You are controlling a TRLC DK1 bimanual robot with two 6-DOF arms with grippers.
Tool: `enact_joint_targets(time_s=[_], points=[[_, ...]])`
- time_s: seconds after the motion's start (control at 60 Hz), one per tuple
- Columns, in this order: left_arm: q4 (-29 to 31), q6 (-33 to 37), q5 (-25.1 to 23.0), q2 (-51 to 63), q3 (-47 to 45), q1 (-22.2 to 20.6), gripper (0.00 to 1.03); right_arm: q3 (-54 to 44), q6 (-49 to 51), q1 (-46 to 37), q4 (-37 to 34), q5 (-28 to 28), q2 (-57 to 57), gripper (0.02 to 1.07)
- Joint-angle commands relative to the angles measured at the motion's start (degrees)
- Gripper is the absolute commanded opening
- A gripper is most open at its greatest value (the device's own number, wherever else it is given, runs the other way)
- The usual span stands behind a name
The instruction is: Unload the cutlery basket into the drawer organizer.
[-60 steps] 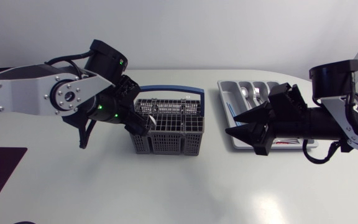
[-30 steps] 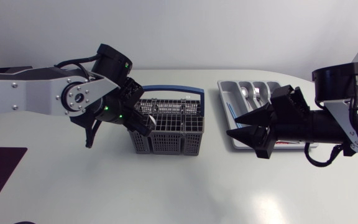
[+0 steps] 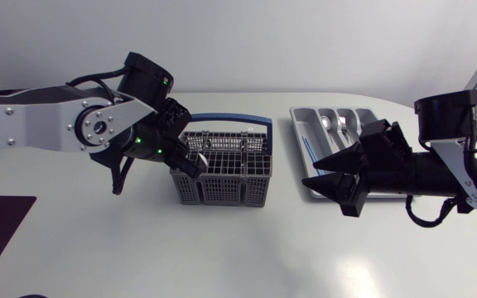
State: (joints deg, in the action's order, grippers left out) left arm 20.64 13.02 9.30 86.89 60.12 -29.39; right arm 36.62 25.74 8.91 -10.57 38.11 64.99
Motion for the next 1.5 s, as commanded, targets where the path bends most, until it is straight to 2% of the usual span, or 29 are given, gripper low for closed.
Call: enact_joint_targets(time_s=[0.0, 0.267, 0.5, 0.717, 0.95, 1.0, 1.117, 1.35, 1.483], points=[[-0.4, -1.1, -0.1, -2.7, 0.1, 0.2, 0.08, -1.3, -0.3, 0.6, -0.4, -0.1, -0.8, 0.71], [-0.4, 0.0, 0.3, -8.5, -1.7, -1.0, 0.08, -2.1, -0.3, 1.2, -0.7, -0.2, -2.4, 0.71], [-2.0, 2.5, 8.2, -14.5, -5.2, -6.6, 0.08, -3.2, -0.3, 1.7, -0.4, -0.4, -5.3, 0.71], [-2.3, 4.5, 13.4, -20.9, -6.6, -9.6, 0.08, -5.7, -0.4, 6.3, 1.9, -6.0, -12.0, 0.71], [-4.4, 6.0, 13.6, -26.5, -7.8, -9.9, 0.08, -8.2, -2.0, 10.9, 6.4, -9.9, -17.3, 0.7], [-4.6, 5.5, 11.9, -27.2, -7.7, -10.1, 0.08, -8.8, -2.5, 12.1, 7.8, -11.6, -17.4, 0.7], [-4.6, 2.3, 4.1, -27.0, -6.6, -9.4, 0.08, -10.1, -2.6, 17.0, 11.7, -16.9, -17.8, 0.7], [-4.2, -4.2, -10.2, -19.3, -2.3, -8.0, 0.08, -10.6, -1.9, 26.2, 18.9, -27.2, -14.8, 0.7], [-4.2, -6.6, -15.4, -14.2, 0.8, -7.5, 0.08, -9.3, -1.5, 29.5, 21.2, -30.6, -10.8, 0.68]])
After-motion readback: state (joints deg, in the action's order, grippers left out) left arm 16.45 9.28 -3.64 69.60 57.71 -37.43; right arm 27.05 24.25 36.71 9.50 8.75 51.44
